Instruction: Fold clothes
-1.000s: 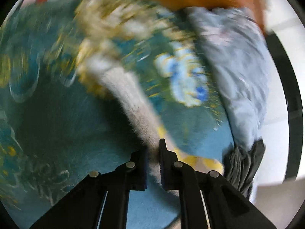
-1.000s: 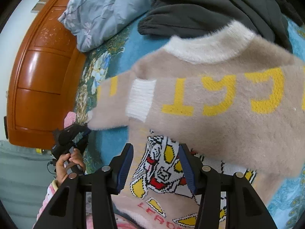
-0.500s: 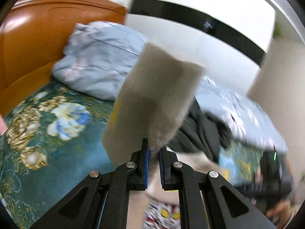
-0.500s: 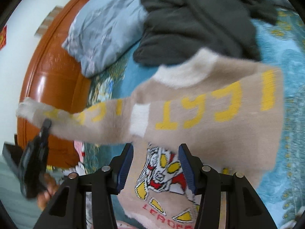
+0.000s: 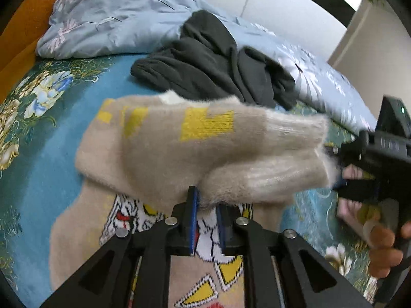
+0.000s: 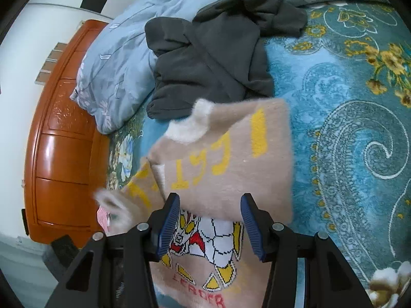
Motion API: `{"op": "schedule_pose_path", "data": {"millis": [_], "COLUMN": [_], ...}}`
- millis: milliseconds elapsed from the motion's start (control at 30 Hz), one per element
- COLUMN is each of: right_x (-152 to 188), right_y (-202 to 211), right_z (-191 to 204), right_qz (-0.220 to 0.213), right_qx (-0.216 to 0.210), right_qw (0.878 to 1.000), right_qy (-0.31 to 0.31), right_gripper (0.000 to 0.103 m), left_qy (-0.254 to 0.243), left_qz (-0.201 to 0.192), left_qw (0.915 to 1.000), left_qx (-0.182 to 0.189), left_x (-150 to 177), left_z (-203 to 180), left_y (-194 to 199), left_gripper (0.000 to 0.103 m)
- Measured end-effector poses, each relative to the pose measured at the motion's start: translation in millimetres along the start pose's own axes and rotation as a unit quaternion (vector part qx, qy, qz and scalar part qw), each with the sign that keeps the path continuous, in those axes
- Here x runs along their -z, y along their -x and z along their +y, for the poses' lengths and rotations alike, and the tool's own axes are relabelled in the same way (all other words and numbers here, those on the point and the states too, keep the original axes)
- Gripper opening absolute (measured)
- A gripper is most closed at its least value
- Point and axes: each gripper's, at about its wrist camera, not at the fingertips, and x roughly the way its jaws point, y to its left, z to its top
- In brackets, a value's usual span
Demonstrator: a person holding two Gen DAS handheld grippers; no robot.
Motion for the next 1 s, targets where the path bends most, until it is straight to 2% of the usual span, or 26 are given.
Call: {"op": "schedule_pose_path", "data": {"millis": [33,67,100,167,233,300,367,467,567,700,767,800,900,1000], "right_x": [0.9,2.0,2.5,3.7,5.5,7.4,8.4,9.7,8.7,1.6,0.0,0.0,5.6,9.8], "right_y": [0.1,0.1,-0.6,-4.6,-8.6,-11.8,-15.7,-21.6,-18.8,-6.6,-14.5,-20.9,-38.9,-46.9], "right_z": [-1.1,-2.2,-2.9,-5.6,-8.6,-12.5,-16.5,-20.4,-22.5,-20.6,-18.2,-16.8,-16.7,-18.0], "right_qz": [0.001,0.003,0.004,0.012,0.019,0.023,0.025,0.027,0.012,-0.027,-0.012,-0.003,0.011,0.014], "right_qx": [-0.001,-0.002,-0.002,-0.002,-0.003,-0.004,0.002,0.008,0.0,-0.019,-0.028,-0.023,0.022,0.029], "right_qw": [1.0,1.0,1.0,1.0,1.0,1.0,1.0,1.0,1.0,0.999,0.999,1.0,1.0,0.999], "right_qy": [0.001,0.002,0.002,-0.001,-0.005,-0.009,-0.007,-0.003,-0.011,-0.016,-0.012,-0.008,0.006,0.007], "right_gripper": [0.053,0.053,0.053,0.053,0.053,0.053,0.053,0.053,0.053,0.053,0.055,0.055,0.055,0.055], "left_qy": [-0.001,-0.003,0.008,0.024,0.053,0.124,0.203,0.275,0.348,0.44,0.459,0.462,0.451,0.447], "left_qz": [0.005,0.011,0.012,0.011,-0.011,-0.035,-0.051,-0.053,-0.06,-0.078,-0.078,-0.074,-0.069,-0.067], "left_qw": [1.0,0.9999,0.9997,0.9988,0.9975,0.9912,0.9779,0.9596,0.9348,0.8944,0.8851,0.8839,0.8896,0.8918], "left_qx": [0.001,0.002,0.018,0.042,0.047,0.03,0.007,-0.028,-0.038,-0.016,-0.01,-0.01,-0.016,-0.017], "left_x": [2.8,5.6,8.8,13.8,17.7,19.4,23.4,32.6,49.8,71.6,77.7,78.7,78.8,79.6], "left_z": [-1.8,-3.6,-0.9,2.8,15.0,46.8,83.7,124.4,158.6,189.3,194.1,194.0,190.0,187.1], "left_y": [-0.3,-0.5,3.4,11.8,27.8,40.2,49.8,55.9,65.5,70.8,71.0,69.9,69.0,69.3], "left_gripper": [0.025,0.036,0.047,0.05,0.052,0.058,0.059,0.059,0.059,0.059,0.059,0.059,0.059,0.059]}}
